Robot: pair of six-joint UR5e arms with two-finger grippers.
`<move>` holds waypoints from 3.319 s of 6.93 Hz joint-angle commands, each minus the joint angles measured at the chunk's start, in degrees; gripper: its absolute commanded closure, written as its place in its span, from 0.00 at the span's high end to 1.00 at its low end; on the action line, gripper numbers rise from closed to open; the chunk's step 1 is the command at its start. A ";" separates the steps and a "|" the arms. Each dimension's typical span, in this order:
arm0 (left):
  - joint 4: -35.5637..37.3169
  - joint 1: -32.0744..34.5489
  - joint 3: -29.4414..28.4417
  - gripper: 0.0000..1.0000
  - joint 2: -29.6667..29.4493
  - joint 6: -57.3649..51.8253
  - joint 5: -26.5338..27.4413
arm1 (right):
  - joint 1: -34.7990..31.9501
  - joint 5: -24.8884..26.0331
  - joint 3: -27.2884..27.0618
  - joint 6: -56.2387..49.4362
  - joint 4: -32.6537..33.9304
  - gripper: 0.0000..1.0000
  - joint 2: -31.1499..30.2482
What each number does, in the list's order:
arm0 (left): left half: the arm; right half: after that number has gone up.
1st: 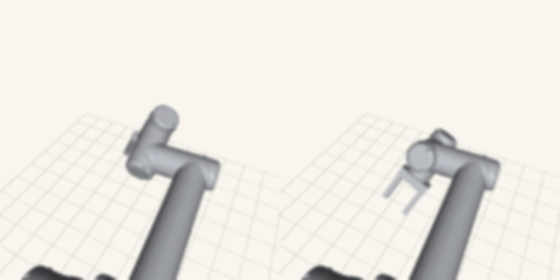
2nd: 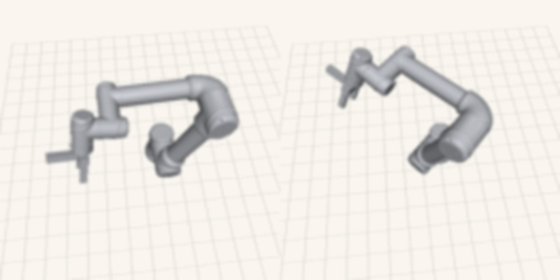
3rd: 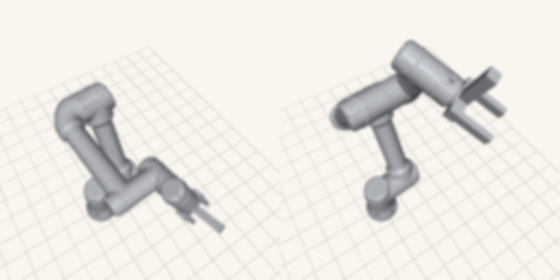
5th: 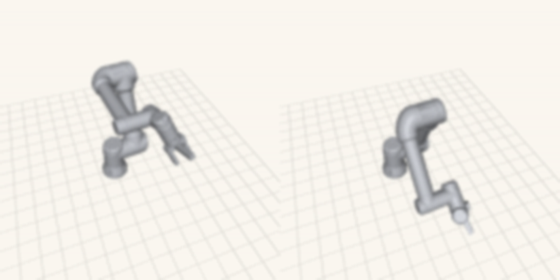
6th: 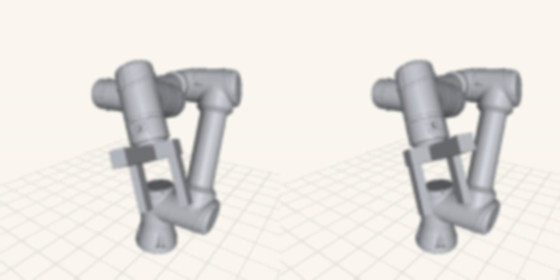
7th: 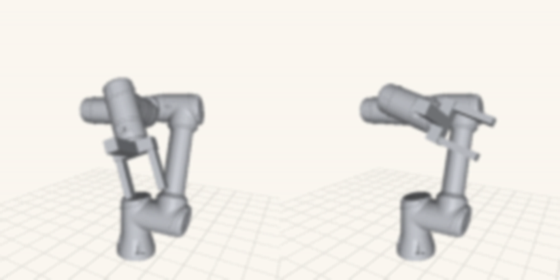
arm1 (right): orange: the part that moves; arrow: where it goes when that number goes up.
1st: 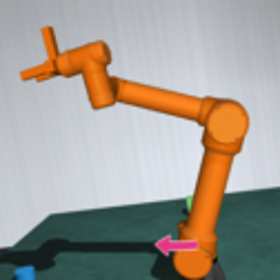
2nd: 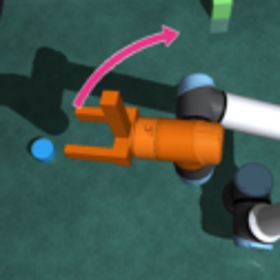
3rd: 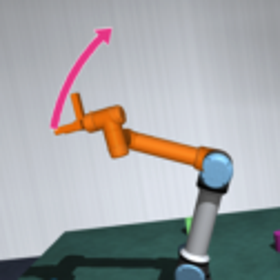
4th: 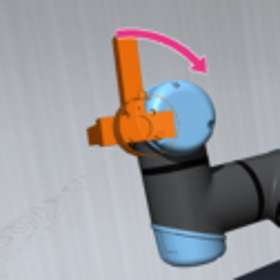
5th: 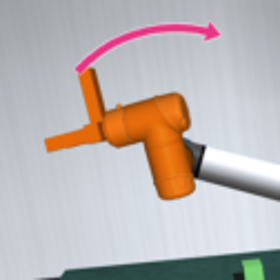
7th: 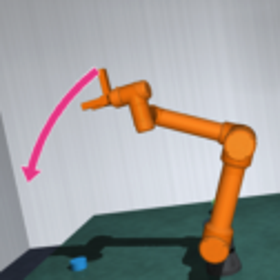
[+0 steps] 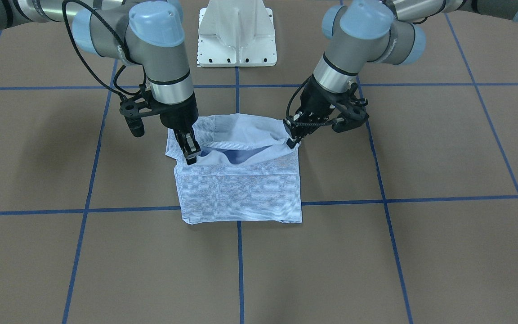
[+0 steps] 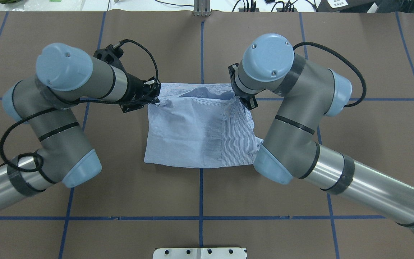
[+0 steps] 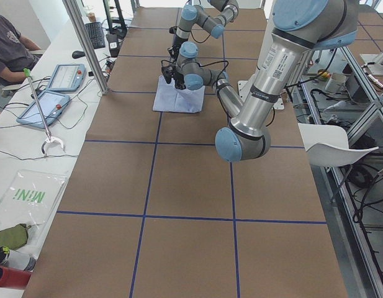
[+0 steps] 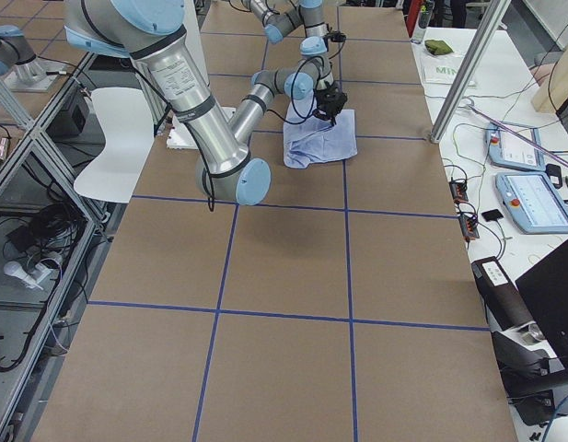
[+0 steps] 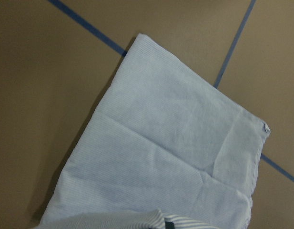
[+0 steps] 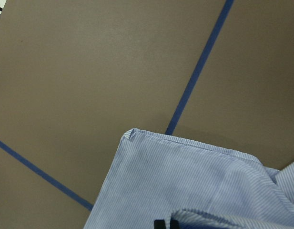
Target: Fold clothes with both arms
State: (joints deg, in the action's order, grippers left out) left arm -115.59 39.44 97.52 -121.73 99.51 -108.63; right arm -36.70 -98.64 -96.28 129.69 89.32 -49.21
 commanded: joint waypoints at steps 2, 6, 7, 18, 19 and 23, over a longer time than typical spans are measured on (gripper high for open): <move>-9.28 2.83 -15.48 0.00 -5.43 -3.27 0.26 | -2.58 -0.85 14.15 -3.30 -6.67 0.00 5.61; -17.28 3.63 -29.72 0.43 -10.97 -7.20 4.29 | -3.99 -1.56 23.84 -10.06 -12.23 0.97 7.63; -18.34 4.33 -30.80 0.83 -10.98 -10.79 4.30 | -4.08 -1.64 25.51 -10.77 -12.76 1.00 8.16; -3.58 39.80 -10.69 0.99 19.07 -97.75 -15.56 | -44.99 -37.21 10.94 -107.09 -12.59 1.00 -29.76; 3.98 43.93 -9.64 0.99 19.25 -104.28 -19.65 | -46.43 -37.50 9.20 -117.02 -12.59 1.00 -36.59; 15.49 51.88 -10.95 0.99 20.64 -112.87 -21.19 | -53.91 -38.56 1.63 -130.38 7.25 1.00 -38.25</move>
State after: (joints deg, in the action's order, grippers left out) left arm -101.19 90.25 86.83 -102.20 -12.02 -129.59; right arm -88.99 -137.44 -92.60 1.82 91.23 -88.05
